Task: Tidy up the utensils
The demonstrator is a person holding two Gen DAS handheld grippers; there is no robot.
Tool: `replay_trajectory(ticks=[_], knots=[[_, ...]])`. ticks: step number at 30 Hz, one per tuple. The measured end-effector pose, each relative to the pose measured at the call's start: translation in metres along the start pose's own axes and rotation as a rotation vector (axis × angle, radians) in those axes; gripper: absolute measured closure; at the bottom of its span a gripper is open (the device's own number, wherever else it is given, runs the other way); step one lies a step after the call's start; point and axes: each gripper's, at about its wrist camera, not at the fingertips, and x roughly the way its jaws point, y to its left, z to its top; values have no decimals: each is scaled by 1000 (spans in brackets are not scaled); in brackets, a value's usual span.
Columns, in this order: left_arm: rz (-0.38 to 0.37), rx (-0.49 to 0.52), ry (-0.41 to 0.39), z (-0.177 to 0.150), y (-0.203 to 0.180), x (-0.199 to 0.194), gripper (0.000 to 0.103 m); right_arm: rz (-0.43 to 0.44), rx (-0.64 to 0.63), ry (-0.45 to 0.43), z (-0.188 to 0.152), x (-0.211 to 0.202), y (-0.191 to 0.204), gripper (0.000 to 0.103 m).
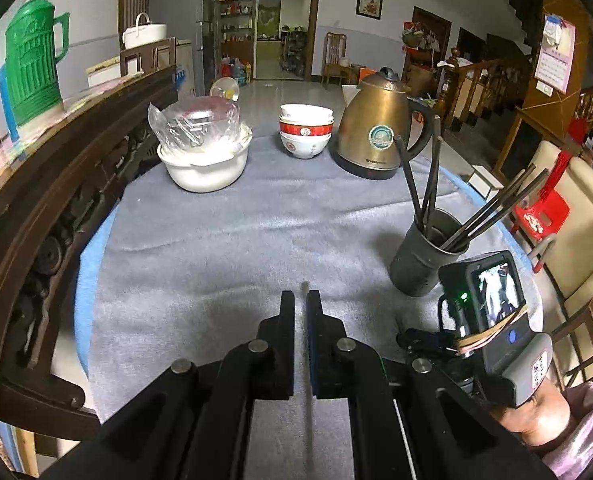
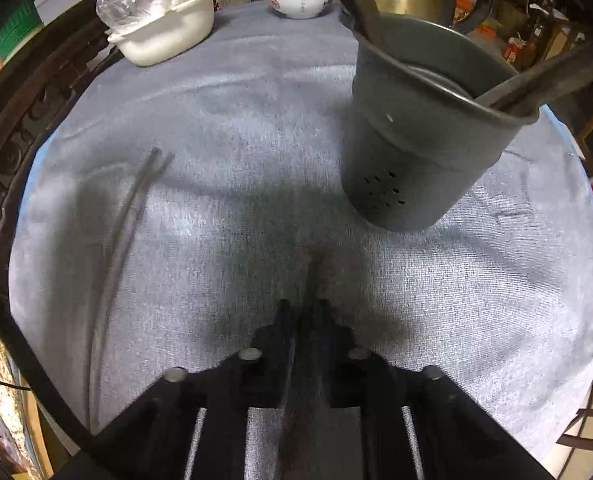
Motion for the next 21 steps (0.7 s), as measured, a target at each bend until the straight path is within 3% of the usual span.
replay_trajectory(ticks=[11, 18, 21], knots=[[34, 34, -18, -2, -10, -7, 98, 109, 67, -57, -5, -29, -20, 96], [88, 54, -16, -5, -10, -3, 98, 221, 142, -42, -10, -42, -39, 93], [105, 59, -16, -5, -10, 0, 97, 224, 139, -44, -11, -43, -38, 92]])
